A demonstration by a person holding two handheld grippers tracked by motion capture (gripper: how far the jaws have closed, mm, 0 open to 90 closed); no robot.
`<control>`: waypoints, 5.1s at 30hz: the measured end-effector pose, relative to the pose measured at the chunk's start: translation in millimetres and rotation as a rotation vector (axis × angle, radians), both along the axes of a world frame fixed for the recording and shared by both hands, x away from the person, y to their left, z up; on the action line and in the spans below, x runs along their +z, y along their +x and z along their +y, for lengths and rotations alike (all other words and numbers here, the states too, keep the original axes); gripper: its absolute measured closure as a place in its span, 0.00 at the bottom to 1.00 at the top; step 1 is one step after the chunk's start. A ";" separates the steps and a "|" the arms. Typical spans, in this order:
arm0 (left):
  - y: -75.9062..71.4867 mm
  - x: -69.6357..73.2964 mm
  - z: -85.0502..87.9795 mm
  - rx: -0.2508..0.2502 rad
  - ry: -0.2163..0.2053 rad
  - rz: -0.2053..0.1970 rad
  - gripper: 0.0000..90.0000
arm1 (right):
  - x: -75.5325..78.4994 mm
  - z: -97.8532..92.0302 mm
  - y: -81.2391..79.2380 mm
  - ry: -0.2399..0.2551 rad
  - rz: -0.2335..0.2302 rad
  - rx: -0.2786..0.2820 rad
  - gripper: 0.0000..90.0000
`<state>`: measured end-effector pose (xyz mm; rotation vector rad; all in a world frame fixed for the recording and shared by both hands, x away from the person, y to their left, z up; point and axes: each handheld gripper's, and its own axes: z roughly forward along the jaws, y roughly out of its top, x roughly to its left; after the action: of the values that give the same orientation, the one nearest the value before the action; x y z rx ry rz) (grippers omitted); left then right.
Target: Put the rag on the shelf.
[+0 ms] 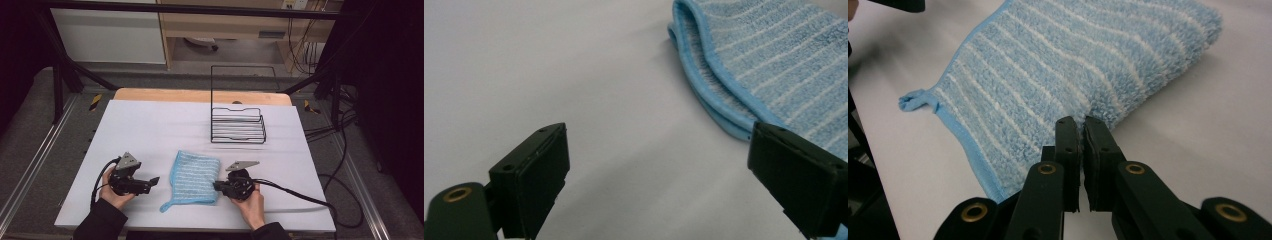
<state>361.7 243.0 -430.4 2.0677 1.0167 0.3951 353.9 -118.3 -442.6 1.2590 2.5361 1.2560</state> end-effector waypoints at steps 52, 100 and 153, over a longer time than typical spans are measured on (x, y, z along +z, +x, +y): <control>56.7 36.7 -90.1 -0.020 -0.040 0.027 0.12 | 17.1 -56.9 11.7 0.072 -0.149 -0.040 0.04; 67.7 -19.0 -108.4 0.048 -0.091 0.190 0.86 | -10.4 -21.3 77.1 -0.009 -0.086 -0.129 0.51; 24.7 24.9 -93.3 0.019 -0.264 -0.007 0.92 | 31.8 -29.7 39.9 0.190 -0.178 -0.127 0.90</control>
<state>386.4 149.7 -405.5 1.8209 1.0262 0.2620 393.8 -148.0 -410.8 1.2557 2.2230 1.5337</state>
